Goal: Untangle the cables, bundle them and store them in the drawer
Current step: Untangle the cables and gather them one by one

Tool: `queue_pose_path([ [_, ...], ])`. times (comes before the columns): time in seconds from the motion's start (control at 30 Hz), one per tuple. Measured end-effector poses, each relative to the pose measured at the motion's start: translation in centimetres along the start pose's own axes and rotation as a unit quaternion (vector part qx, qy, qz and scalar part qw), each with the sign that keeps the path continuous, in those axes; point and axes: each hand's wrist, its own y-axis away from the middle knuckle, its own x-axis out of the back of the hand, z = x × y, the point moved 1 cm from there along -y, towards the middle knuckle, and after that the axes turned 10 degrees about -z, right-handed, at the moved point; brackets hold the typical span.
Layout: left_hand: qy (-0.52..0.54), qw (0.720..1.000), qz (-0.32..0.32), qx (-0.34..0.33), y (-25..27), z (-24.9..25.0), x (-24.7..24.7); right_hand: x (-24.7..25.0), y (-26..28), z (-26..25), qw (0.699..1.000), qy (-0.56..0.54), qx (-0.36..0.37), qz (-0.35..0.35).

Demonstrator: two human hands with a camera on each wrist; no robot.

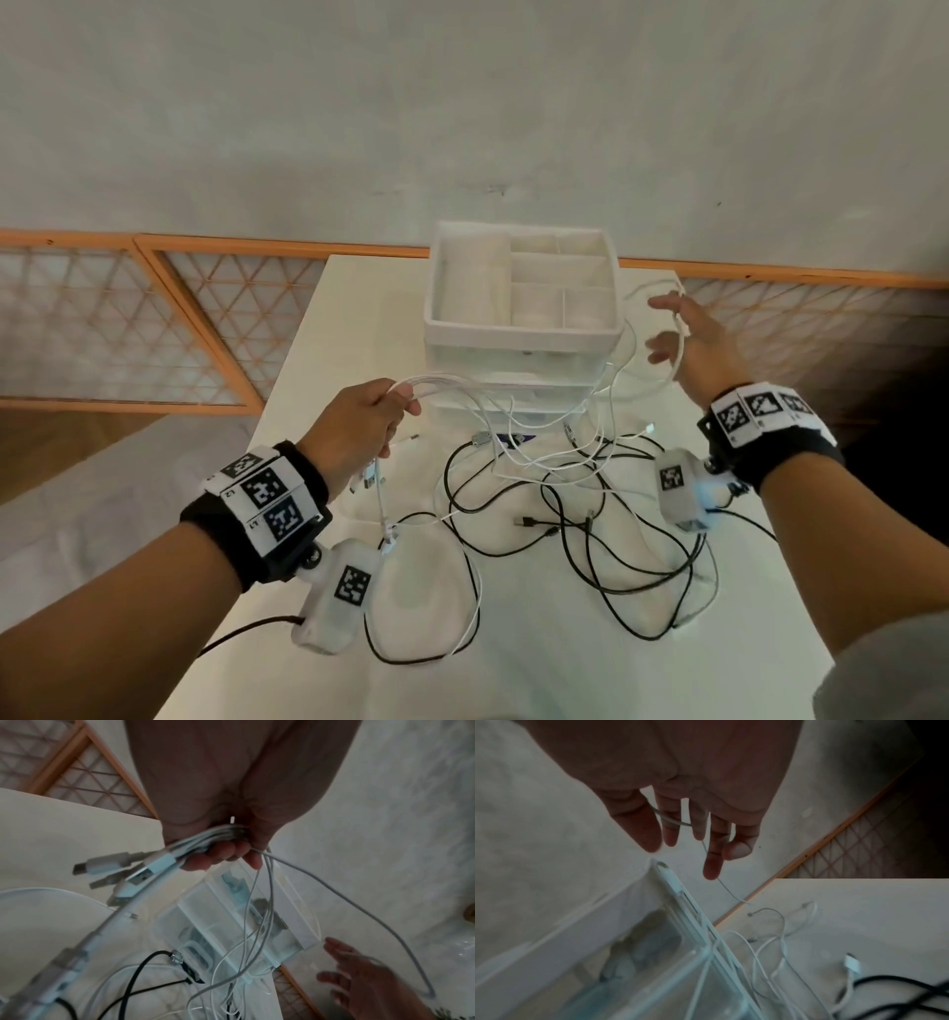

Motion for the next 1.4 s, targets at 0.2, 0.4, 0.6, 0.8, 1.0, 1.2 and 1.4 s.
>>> queue_pose_path([
  [0.2,-0.016,0.999,-0.022,-0.018,0.3,0.5,-0.4,-2.4,4.4,0.6,0.984,0.147,-0.096,0.018],
  [0.4,-0.065,0.994,-0.07,-0.048,0.9,1.5,-3.0,-10.6,10.6,-7.0,0.969,0.073,0.219,-0.085],
  [0.6,0.011,0.994,-0.108,-0.025,1.6,0.5,-3.3,-10.8,9.3,-6.6,0.983,0.009,0.184,0.01],
  [0.8,-0.053,0.988,-0.142,-0.032,2.7,0.4,-2.5,-10.7,10.3,-7.2,0.982,-0.003,0.159,-0.1],
  [1.0,-0.193,0.958,-0.192,-0.095,4.2,4.1,-1.3,-11.0,9.5,-5.1,0.934,0.2,0.021,-0.294],
  [1.2,-0.416,0.868,-0.271,-0.008,4.4,-1.5,0.2,-5.8,5.9,0.1,0.97,0.233,-0.019,0.061],
  [1.4,-0.426,0.89,-0.144,0.074,3.5,-5.9,-1.0,-12.0,8.9,3.0,0.968,0.2,-0.094,-0.118],
])
